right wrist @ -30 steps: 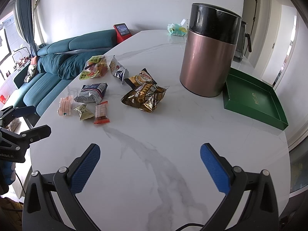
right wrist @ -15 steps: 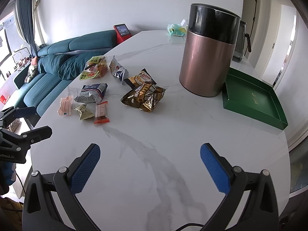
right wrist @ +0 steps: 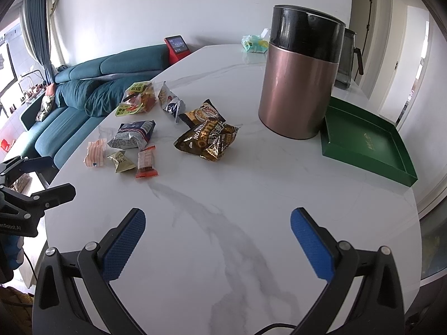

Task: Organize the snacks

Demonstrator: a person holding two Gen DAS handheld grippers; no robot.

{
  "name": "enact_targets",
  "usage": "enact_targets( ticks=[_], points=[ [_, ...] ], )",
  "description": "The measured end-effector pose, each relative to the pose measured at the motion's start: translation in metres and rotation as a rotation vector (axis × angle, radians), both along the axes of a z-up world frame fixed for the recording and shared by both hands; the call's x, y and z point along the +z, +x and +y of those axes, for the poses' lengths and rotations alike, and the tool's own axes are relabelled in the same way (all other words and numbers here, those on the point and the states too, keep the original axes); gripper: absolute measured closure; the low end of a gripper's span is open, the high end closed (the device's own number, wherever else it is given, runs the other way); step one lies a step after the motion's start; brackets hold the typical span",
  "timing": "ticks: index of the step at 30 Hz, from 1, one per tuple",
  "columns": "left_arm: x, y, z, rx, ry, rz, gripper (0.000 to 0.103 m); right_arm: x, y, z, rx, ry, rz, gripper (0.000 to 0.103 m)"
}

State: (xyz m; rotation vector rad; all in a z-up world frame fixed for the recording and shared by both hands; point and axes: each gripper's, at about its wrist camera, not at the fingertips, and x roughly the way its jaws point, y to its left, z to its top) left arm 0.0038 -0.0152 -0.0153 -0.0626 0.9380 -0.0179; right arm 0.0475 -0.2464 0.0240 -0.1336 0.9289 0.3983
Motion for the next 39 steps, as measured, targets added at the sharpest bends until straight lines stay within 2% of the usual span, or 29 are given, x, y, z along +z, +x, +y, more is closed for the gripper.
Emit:
enact_targets(
  ticks=[6,11,18,24,32,39],
  points=[
    [-0.002,-0.004,0.002,0.016,0.001,0.01,0.001,0.0,0.0,-0.001,0.003,0.003,0.005,0.0],
    [-0.004,-0.004,0.013,0.066,0.01,0.022,0.001,-0.003,-0.001,-0.008,0.017,0.008,0.01,0.0],
    [-0.008,0.006,0.035,0.163,0.044,0.061,0.001,-0.008,0.007,-0.012,0.051,0.037,0.008,0.0],
    [-0.019,0.025,0.065,0.196,0.067,0.09,0.001,-0.017,0.015,-0.005,0.031,0.037,0.018,0.0],
    [-0.047,0.064,0.102,0.173,0.059,0.146,0.001,-0.031,0.022,0.041,0.022,-0.005,0.057,0.0],
    [-0.074,0.09,0.121,0.156,0.043,0.231,0.001,-0.044,0.04,0.094,0.053,-0.007,0.077,0.0]
  ],
)
